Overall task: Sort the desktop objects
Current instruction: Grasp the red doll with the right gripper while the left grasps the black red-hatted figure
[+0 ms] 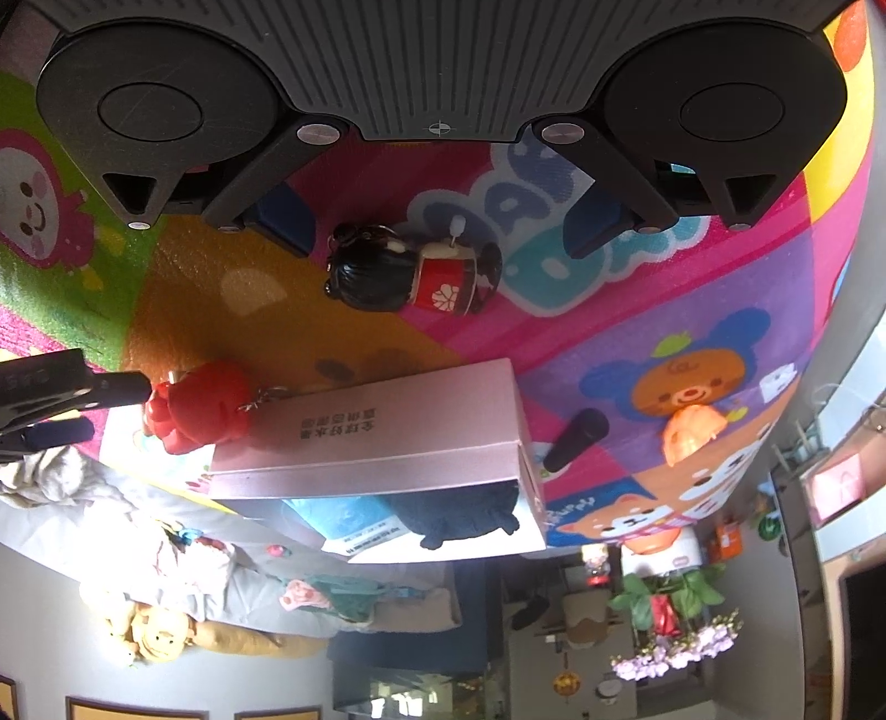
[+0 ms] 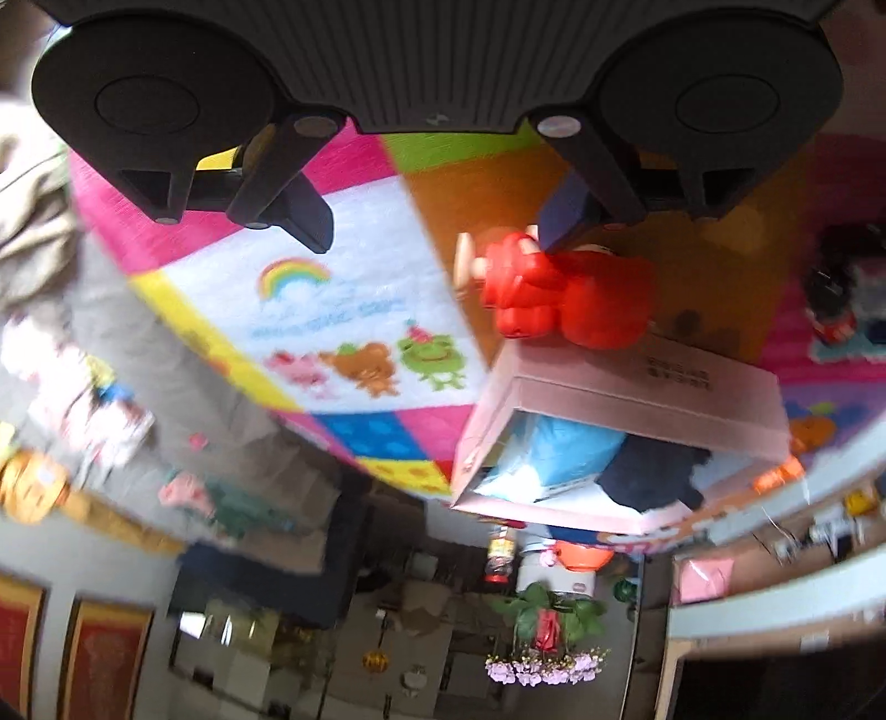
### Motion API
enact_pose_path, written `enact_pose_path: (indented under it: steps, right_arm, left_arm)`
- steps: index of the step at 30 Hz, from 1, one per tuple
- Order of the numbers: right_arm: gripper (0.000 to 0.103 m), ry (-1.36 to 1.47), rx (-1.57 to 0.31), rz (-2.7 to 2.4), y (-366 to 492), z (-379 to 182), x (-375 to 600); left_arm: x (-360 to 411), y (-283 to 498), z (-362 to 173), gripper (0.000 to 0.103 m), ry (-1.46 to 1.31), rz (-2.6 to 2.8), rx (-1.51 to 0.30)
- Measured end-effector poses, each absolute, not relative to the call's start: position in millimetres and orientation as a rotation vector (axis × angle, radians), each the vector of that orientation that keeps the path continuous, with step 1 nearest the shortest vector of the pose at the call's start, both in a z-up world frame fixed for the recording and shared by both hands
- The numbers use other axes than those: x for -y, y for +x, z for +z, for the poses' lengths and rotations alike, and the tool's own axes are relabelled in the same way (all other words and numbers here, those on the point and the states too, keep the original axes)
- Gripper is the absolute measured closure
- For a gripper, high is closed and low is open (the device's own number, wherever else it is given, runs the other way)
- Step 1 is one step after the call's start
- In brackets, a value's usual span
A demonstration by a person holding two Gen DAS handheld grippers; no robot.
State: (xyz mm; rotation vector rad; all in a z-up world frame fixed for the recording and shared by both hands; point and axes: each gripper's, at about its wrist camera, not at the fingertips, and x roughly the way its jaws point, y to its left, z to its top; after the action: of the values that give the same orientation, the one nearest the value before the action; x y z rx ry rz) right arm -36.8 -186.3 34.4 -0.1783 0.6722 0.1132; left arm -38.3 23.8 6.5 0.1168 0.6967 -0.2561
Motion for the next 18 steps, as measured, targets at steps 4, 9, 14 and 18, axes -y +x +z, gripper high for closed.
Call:
enact_pose_path:
  steps: [4,9,14,18]
  right_arm:
    - [0.000,-0.042,-0.690,0.190,-35,36,187]
    - [0.000,0.089,-0.759,0.239,-6,30,168]
    - [0.009,0.022,-0.764,0.199,7,20,152]
    - [0.009,0.044,-0.755,0.218,-2,24,163]
  left_arm:
    - [-23,-37,6,0.003,0.121,-0.254,-0.704]
    - [-22,-37,6,0.003,0.122,-0.252,-0.703]
    - [-21,-38,7,0.003,0.118,-0.254,-0.690]
    - [-17,-31,9,0.004,0.097,-0.269,-0.679]
